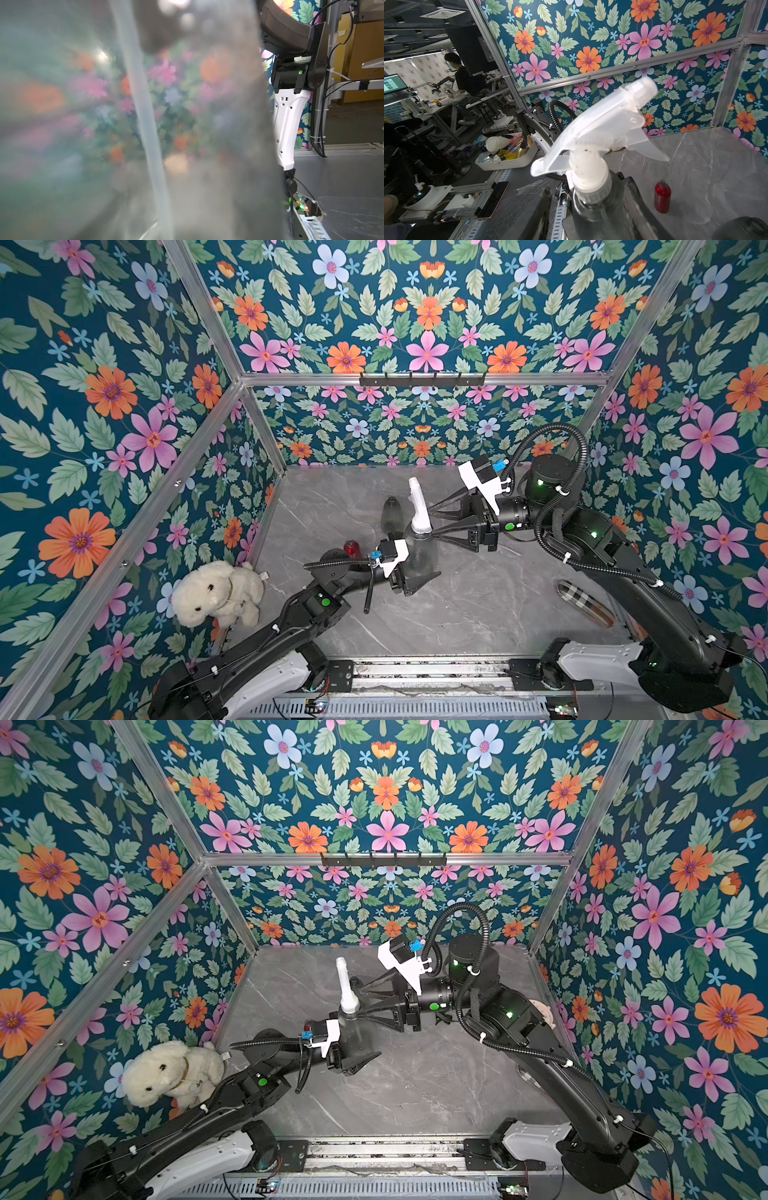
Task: Attach spray nozzles to spray bottles
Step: Screw the spray nozzle on the spray bottle.
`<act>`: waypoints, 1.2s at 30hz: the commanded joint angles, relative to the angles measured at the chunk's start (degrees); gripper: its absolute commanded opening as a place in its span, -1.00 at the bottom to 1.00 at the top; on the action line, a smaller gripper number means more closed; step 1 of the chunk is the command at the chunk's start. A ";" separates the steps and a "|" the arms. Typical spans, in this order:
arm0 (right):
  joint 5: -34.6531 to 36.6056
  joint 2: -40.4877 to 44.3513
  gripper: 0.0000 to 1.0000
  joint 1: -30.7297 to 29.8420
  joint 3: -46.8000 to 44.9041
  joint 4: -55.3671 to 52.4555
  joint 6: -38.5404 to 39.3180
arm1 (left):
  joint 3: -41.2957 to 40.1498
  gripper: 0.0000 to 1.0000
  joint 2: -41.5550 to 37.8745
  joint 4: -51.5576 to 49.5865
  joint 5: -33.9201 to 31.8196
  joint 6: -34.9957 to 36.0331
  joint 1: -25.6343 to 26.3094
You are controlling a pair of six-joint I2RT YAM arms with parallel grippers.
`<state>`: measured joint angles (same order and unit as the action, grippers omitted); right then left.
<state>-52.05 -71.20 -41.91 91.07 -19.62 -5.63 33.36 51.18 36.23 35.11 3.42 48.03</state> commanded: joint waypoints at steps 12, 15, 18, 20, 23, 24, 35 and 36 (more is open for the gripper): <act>4.15 -1.85 -0.23 -2.85 1.90 -0.23 2.18 | 1.05 -1.00 1.03 1.04 1.12 0.09 -0.17; 6.94 -1.93 -0.36 -4.64 2.27 -1.80 3.66 | 1.00 -1.00 1.02 1.20 -0.44 0.27 -0.21; 11.28 -1.71 -0.45 -6.59 1.69 -2.61 4.14 | 1.00 -1.00 0.94 1.61 -2.87 0.27 -0.22; 16.39 -1.44 -0.51 -8.36 0.68 -2.40 3.75 | 0.91 -1.00 0.74 1.98 -5.64 0.44 -0.22; 27.32 -0.84 -0.52 -12.30 -1.84 -1.03 2.97 | 0.78 -1.00 0.70 2.80 -9.98 0.97 -0.22; 31.77 -0.64 -0.52 -14.28 -2.73 -0.41 2.70 | 0.90 -1.00 0.97 2.80 -11.66 1.36 -0.21; 80.30 -10.51 -0.52 -32.19 1.04 -0.48 -1.93 | 2.07 -1.00 3.96 4.11 -21.73 2.63 -0.22; 83.41 -11.93 -0.51 -33.61 1.57 0.70 -0.76 | 2.21 -1.00 4.20 4.16 -22.05 2.64 -0.13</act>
<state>26.48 -79.42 -71.88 92.42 -9.74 -4.10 34.30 54.59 40.25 15.46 4.40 47.70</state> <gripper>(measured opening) 0.315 0.805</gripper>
